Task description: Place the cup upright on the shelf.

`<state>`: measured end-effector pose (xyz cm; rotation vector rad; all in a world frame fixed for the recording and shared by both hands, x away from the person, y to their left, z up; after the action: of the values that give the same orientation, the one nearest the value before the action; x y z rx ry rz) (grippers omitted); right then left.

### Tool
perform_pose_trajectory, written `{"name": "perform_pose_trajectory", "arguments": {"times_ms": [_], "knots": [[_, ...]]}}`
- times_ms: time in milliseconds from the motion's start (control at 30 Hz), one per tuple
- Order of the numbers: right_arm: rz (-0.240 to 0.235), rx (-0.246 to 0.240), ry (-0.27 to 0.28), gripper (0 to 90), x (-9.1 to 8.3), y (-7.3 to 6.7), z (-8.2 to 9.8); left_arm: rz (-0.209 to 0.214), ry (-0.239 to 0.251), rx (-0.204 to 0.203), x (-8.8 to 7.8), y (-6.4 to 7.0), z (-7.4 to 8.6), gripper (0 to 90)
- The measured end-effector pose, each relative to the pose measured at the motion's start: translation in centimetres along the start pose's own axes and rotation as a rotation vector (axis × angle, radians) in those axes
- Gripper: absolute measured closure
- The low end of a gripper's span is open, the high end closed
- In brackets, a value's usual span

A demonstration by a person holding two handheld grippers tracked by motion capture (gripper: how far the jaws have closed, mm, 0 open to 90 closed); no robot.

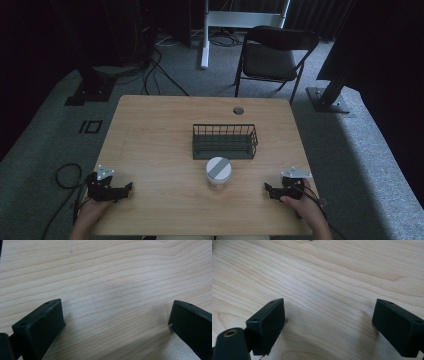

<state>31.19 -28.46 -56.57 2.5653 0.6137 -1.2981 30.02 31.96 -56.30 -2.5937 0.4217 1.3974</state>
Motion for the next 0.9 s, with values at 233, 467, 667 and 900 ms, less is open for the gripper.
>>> {"name": "perform_pose_trajectory", "arguments": {"times_ms": [233, 467, 667, 900], "knots": [[-0.001, -0.002, 0.0, 10.8, 0.0, 0.01, 0.01, 0.0, 0.001, -0.002, 0.02, -0.01, -0.02, 0.2], [0.0, -0.002, 0.0, 10.8, -0.01, 0.0, 0.01, -0.002, 0.001, -0.005, 0.02, -0.04, -0.02, 0.1], [0.0, -0.002, 0.0, 10.8, 0.0, 0.0, 0.01, -0.002, 0.001, -0.005, 0.03, -0.04, -0.02, 0.2], [-0.008, -0.006, 0.001, 10.8, -0.04, -0.07, 0.02, -0.002, 0.0, -0.005, 0.03, -0.04, -0.02, 0.2]]}}
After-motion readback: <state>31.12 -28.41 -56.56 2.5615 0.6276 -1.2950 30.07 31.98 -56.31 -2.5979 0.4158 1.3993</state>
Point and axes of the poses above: each handheld gripper's, and its own axes: x roughly forward along the jaws, z roughly out of its underside, y roughly to its right, the point moved 2 cm from there along x, roughly forward along the jaws, and after that the axes turned 10 degrees about -y, right-handed, at the moved point
